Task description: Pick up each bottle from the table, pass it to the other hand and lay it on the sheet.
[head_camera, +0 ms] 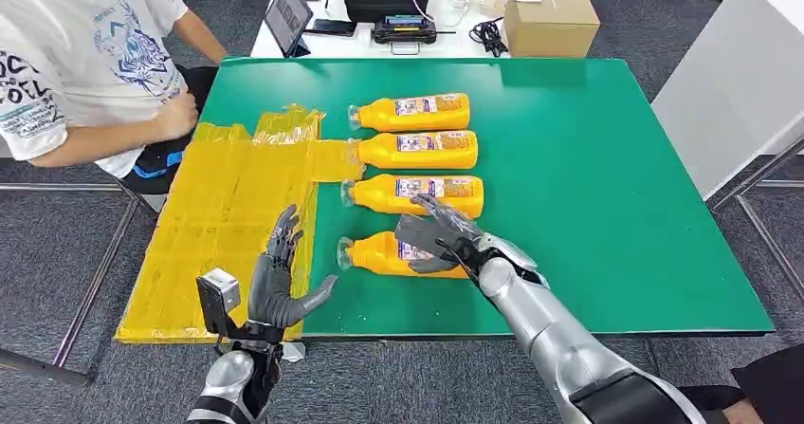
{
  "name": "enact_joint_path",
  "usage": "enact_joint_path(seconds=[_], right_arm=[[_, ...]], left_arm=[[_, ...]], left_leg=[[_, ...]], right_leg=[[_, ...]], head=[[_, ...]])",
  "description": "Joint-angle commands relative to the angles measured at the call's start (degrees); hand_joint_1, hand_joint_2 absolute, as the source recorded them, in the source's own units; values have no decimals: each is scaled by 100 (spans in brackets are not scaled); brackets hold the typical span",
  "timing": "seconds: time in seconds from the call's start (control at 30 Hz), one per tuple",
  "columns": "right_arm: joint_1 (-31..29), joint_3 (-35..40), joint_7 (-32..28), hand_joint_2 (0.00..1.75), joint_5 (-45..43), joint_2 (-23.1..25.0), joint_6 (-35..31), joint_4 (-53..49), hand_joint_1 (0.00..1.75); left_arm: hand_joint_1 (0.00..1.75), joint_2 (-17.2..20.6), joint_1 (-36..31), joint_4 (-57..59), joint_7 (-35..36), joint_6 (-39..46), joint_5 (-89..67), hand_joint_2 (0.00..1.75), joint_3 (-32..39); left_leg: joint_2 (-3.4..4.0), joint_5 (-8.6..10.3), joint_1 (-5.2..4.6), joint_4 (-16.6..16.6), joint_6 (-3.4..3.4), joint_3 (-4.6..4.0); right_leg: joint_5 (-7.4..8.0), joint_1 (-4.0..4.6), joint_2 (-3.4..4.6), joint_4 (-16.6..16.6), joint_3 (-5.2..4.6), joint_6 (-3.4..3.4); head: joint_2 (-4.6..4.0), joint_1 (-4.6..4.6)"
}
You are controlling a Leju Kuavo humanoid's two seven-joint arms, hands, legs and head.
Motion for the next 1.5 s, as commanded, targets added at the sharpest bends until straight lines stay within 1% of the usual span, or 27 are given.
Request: enact_joint_path(seconds=[0.03,0.1,0.23,0.3,0.33,0.43,0.6,0.63,0.83,1.0,1.03,1.07,1.17,1.2,1.5], right_arm=[[-317,272,-139,175,-322,-56,139,322,0],[-352,423,-117,175,-341,-142,265,274,0],[-421,904,28,175,-302,-324,456,296,0],[-449,1169,101,175,-278,-363,497,397,0],[-454,1278,92,175,-306,-370,527,450,0],[-516,1558,123,175,-204,-416,556,519,0],[-744,1987,323,175,-45,-513,668,634,0],[-783,2076,355,175,-60,-520,721,692,0],[-913,2381,431,175,59,-566,819,810,0],[-895,2812,660,175,202,-415,873,1058,0],[-858,2852,687,175,218,-397,846,1101,0],[-831,2904,721,175,240,-378,810,1147,0],[-817,2904,719,175,239,-383,799,1150,0],[-826,2904,719,175,240,-391,798,1153,0],[-840,2907,720,175,243,-393,806,1153,0]], left_arm=[[0,201,-250,398,-13,-3,42,175,-54],[0,211,-277,443,-22,-2,60,175,-49],[0,227,-285,485,-41,23,83,175,0],[0,222,-306,512,-41,28,83,175,13],[0,219,-321,534,-43,27,86,175,11],[0,213,-342,589,-43,27,98,175,10],[0,207,-363,653,-29,17,173,175,42],[0,207,-363,653,-28,19,174,175,31],[0,202,-362,656,11,0,224,175,23],[0,177,-356,718,70,-31,287,175,10],[0,174,-359,729,70,-27,285,175,3],[0,172,-360,736,74,-26,291,175,-4],[0,172,-360,736,74,-26,291,175,-4],[0,173,-360,735,74,-26,292,175,-4],[0,174,-361,734,75,-27,293,175,-2]], left_leg=[[8,-8,8,1,-13,20],[5,-3,3,-1,-7,10],[6,-10,7,5,-11,18],[2,-4,3,-1,-7,14],[3,-11,9,3,-11,25],[-1,-1,1,-2,-5,12],[0,-2,2,-1,-7,14],[1,-8,9,2,-12,25],[0,-6,6,2,-9,21],[5,-10,9,3,-11,28],[2,-5,5,-1,-8,22],[3,-11,12,1,-14,37],[-2,-2,5,-1,-7,23],[-1,-6,11,-1,-12,37],[-4,-1,5,-2,-7,46]], right_leg=[[-5,9,4,-1,19,-16],[-3,3,2,0,8,-9],[-8,9,1,2,18,-15],[-4,3,-1,-2,13,-9],[-10,10,-1,0,26,-15],[-3,2,-4,-2,12,-7],[-3,3,-3,-2,13,-9],[-7,10,-3,-3,26,-15],[-6,7,-4,-3,23,-11],[-8,10,1,-3,28,-14],[-4,6,-1,-4,21,-10],[-9,13,-1,-7,39,-18],[-3,6,-5,-5,23,-9],[-6,12,-6,-7,38,-15],[-2,5,-7,-6,48,-9]], head=[[0,0],[0,0],[0,0],[0,0],[0,0],[0,0],[0,0],[0,0],[0,0],[0,0],[0,0],[0,0],[0,0],[0,0],[0,0]])
